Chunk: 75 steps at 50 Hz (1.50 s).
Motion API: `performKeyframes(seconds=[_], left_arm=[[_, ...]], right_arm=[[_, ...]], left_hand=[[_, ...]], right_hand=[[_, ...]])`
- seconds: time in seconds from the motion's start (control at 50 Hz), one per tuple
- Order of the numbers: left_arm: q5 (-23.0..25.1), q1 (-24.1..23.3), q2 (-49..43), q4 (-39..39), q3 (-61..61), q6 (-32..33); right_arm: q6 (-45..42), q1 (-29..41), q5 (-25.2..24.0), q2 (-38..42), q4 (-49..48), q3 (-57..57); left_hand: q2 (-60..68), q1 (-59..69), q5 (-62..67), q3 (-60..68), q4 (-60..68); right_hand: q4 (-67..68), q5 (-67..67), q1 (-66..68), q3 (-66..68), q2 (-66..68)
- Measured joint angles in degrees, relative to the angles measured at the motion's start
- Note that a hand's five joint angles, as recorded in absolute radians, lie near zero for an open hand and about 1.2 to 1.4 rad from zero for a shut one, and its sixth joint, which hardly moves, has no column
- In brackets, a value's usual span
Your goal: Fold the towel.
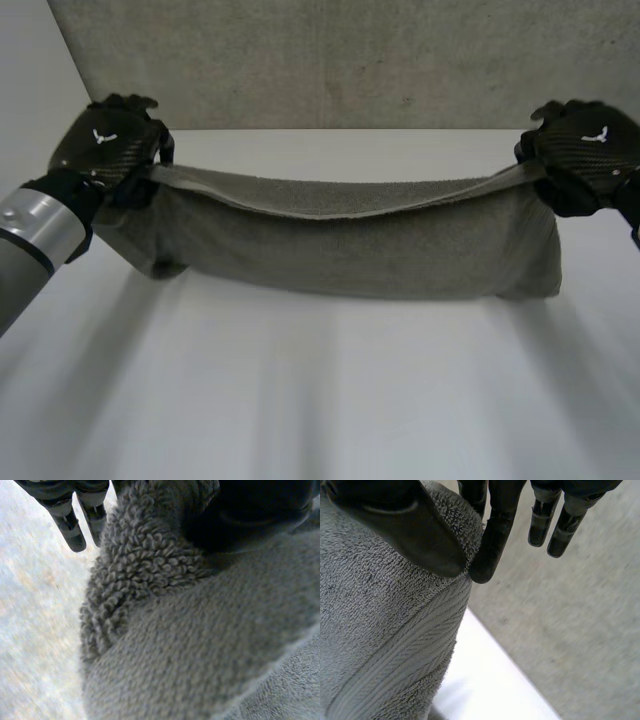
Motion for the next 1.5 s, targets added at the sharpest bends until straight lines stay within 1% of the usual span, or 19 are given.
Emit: performKeyframes(seconds=[0.1, 0.18, 0.22, 0.28, 0.32, 0.36, 0.4, 0.48, 0.58, 0.68, 0.84, 0.96, 1.0, 1.06, 1.16, 1.28, 1.34, 1.42, 1.5], left_arm=[[-2.5, -0.7, -7.1, -1.2, 4.4, 0.0], [-5.6, -2.2, -13.5, -2.5, 11.5, 0.1], [-7.3, -3.1, -17.1, -3.1, 17.0, 0.1], [-9.7, -4.6, -22.3, -3.5, 27.7, 0.0], [-10.3, -5.1, -23.5, -3.4, 31.2, -0.1], [-11.6, -6.0, -25.1, -3.0, 38.8, -0.5], [-12.4, -6.3, -25.1, -2.2, 42.8, -1.0], [-13.3, -6.2, -23.7, 1.3, 46.1, -2.7], [-12.7, -4.8, -21.5, 8.4, 42.0, -4.5], [-10.2, -3.3, -20.3, 12.7, 33.6, -4.9], [-8.0, -2.2, -19.3, 13.4, 20.1, -4.6], [-7.0, -0.8, -16.7, 13.3, 9.4, -4.5], [-6.3, 0.2, -14.8, 13.1, 4.9, -4.5], [-5.1, 1.2, -12.5, 12.9, 0.3, -4.5], [-2.4, 2.1, -7.8, 12.1, -6.9, -4.6], [-0.6, 2.3, -0.4, 8.4, -13.4, -4.6], [-0.3, 2.6, 2.9, 5.2, -14.9, -4.6], [0.1, 3.3, 5.5, 1.6, -15.3, -4.5], [1.1, 4.3, 6.1, -0.7, -14.2, -4.5]], right_arm=[[0.1, 1.1, 1.8, 8.6, 1.5, -5.2], [0.3, 3.3, 4.3, 15.3, 2.2, -11.3], [0.4, 4.7, 5.9, 18.9, 2.4, -15.8], [1.0, 6.9, 9.1, 23.6, 2.3, -26.1], [1.6, 7.7, 10.5, 24.7, 2.1, -30.2], [4.2, 8.9, 13.0, 25.8, 1.2, -38.4], [6.9, 9.4, 14.2, 25.6, 0.0, -42.4], [12.3, 9.5, 14.5, 23.9, -2.8, -44.8], [15.4, 9.2, 12.6, 20.7, -5.8, -39.2], [13.5, 8.9, 10.9, 16.9, -6.8, -30.0], [9.9, 6.9, 8.1, 13.1, -7.2, -16.9], [8.3, 4.9, 2.7, 9.6, -7.2, -7.1], [7.0, 4.3, 0.6, 8.0, -7.0, -3.2], [4.9, 3.4, -1.0, 5.9, -6.6, 1.0], [0.4, 1.2, -2.0, 0.2, -4.7, 7.3], [-1.9, -1.9, -2.6, -9.1, 3.4, 9.6], [-2.1, -3.8, -3.8, -11.7, 7.3, 9.2], [-2.2, -6.3, -6.6, -12.7, 10.3, 8.5], [-3.2, -8.1, -9.2, -9.6, 11.2, 7.7]], left_hand=[[0.0, 0.0, 0.0, 0.0, 0.0], [0.0, 0.0, 0.0, 0.0, 0.0], [0.0, 0.0, 0.0, 0.0, 0.0], [0.0, 0.0, 0.0, 0.0, 0.0], [0.0, 0.0, 0.0, 0.0, 0.0], [0.0, 0.0, 0.0, 0.0, 0.0], [0.0, 0.0, 0.0, 0.0, 0.0], [0.0, 0.0, 0.0, 0.0, 0.0], [0.0, 0.0, 0.0, 0.0, 0.0], [0.0, 0.0, 0.0, 0.0, 0.0], [0.0, 0.0, 0.0, 0.0, 0.0], [0.0, 0.0, 0.0, 0.0, 0.0], [0.0, 0.0, 0.0, 0.0, 0.0], [0.0, 0.0, 0.0, 0.0, 0.0], [0.0, 0.0, 0.0, 0.0, 0.0], [0.0, 0.0, 0.0, 0.0, 0.0], [0.0, 0.0, 0.0, 0.0, 0.0], [0.0, 0.0, 0.0, 0.0, 0.0], [0.0, 0.0, 0.0, 0.0, 0.0]], right_hand=[[0.0, 0.0, 0.0, 0.0, 0.0], [0.0, 0.0, 0.0, 0.0, 0.0], [0.0, 0.0, 0.0, 0.0, 0.0], [0.0, 0.0, 0.0, 0.0, 0.0], [0.0, 0.0, 0.0, 0.0, 0.0], [0.0, 0.0, 0.0, 0.0, 0.0], [0.0, 0.0, 0.0, 0.0, 0.0], [0.0, 0.0, 0.0, 0.0, 0.0], [0.0, 0.0, 0.0, 0.0, 0.0], [0.0, 0.0, 0.0, 0.0, 0.0], [0.0, 0.0, 0.0, 0.0, 0.0], [0.0, 0.0, 0.0, 0.0, 0.0], [0.0, 0.0, 0.0, 0.0, 0.0], [0.0, 0.0, 0.0, 0.0, 0.0], [0.0, 0.0, 0.0, 0.0, 0.0], [0.0, 0.0, 0.0, 0.0, 0.0], [0.0, 0.0, 0.0, 0.0, 0.0], [0.0, 0.0, 0.0, 0.0, 0.0], [0.0, 0.0, 0.0, 0.0, 0.0]])
